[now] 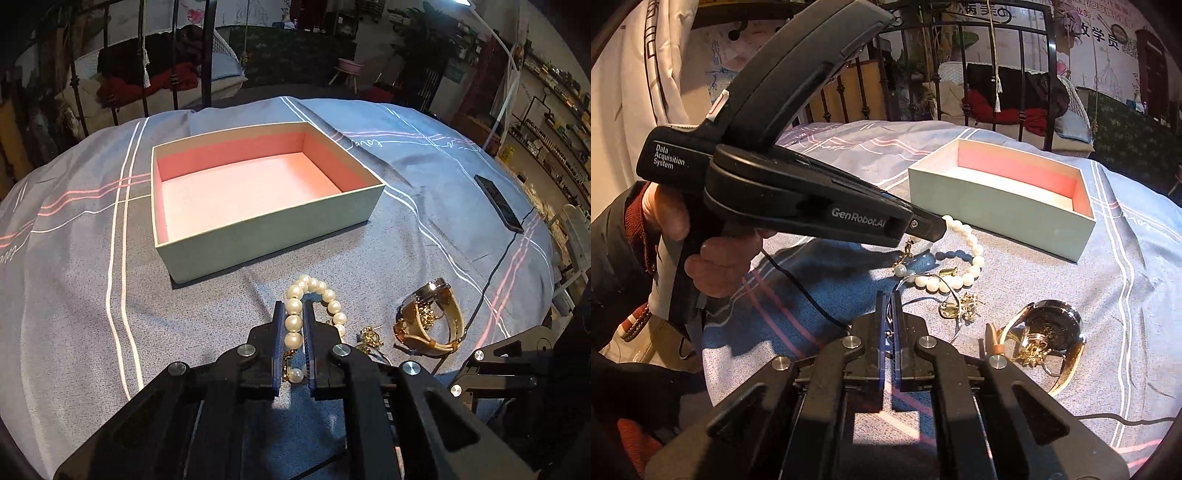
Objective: Organize jewelry
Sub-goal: 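Lift the pearl bracelet with the left gripper and carry it over the box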
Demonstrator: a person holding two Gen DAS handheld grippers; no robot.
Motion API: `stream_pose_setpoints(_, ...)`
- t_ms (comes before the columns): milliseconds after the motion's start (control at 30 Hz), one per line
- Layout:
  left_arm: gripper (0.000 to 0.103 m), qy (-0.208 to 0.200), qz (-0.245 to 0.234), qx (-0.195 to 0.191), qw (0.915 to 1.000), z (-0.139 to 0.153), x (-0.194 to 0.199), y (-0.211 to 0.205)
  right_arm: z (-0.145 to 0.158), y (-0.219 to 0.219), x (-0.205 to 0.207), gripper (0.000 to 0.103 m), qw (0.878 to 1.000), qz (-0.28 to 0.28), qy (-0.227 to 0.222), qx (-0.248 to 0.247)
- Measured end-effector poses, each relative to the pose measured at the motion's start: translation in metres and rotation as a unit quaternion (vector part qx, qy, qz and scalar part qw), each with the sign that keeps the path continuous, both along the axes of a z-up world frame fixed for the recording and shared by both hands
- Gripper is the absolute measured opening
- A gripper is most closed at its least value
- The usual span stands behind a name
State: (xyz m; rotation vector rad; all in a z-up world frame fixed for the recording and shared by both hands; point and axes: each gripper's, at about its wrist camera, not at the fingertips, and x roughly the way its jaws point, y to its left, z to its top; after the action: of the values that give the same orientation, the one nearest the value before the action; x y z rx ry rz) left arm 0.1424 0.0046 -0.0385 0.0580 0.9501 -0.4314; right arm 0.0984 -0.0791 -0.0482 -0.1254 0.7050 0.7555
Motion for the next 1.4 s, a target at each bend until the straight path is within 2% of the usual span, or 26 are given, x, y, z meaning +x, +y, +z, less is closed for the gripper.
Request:
stream_pose_setpoints(233, 0.009, -0.023, -0.004, -0.018, 0.9996, 0.027, -0.009, -0.004, 0.008, -0.006, 0.001, 0.003, 1.0, -0.004, -0.015, 0.022)
stream_pose_setpoints(500, 0.009, -0.042, -0.007, -0.038, 0.9983, 0.051, -0.014, -0.005, 0.01, -0.013, 0.0, 0.003, 0.999, -0.018, -0.023, 0.025)
stream_pose_setpoints(667, 0.009, -0.057, -0.004, -0.041, 0.9975, 0.063, -0.008, -0.006, 0.021, -0.02, 0.004, 0.003, 0.998, -0.044, -0.028, 0.032)
stream_pose_setpoints(933, 0.009, -0.076, 0.021, -0.041, 0.9961, 0.084, 0.031, -0.009, 0.054, -0.026, 0.073, 0.003, 0.994, -0.102, -0.037, 0.029)
stream_pose_setpoints(1100, 0.009, -0.074, 0.044, -0.029, 0.9959, 0.086, 0.062, -0.011, 0.07, -0.02, 0.121, 0.003, 0.991, -0.126, -0.041, 0.015)
stream_pose_setpoints(1233, 0.009, -0.059, 0.056, -0.017, 0.9966, 0.078, 0.085, -0.011, 0.067, -0.017, 0.157, 0.003, 0.989, -0.146, -0.026, -0.008)
stream_pose_setpoints(1400, 0.009, -0.035, 0.057, -0.006, 0.9977, 0.06, 0.106, -0.014, 0.043, -0.019, 0.201, 0.003, 0.985, -0.166, 0.031, -0.031)
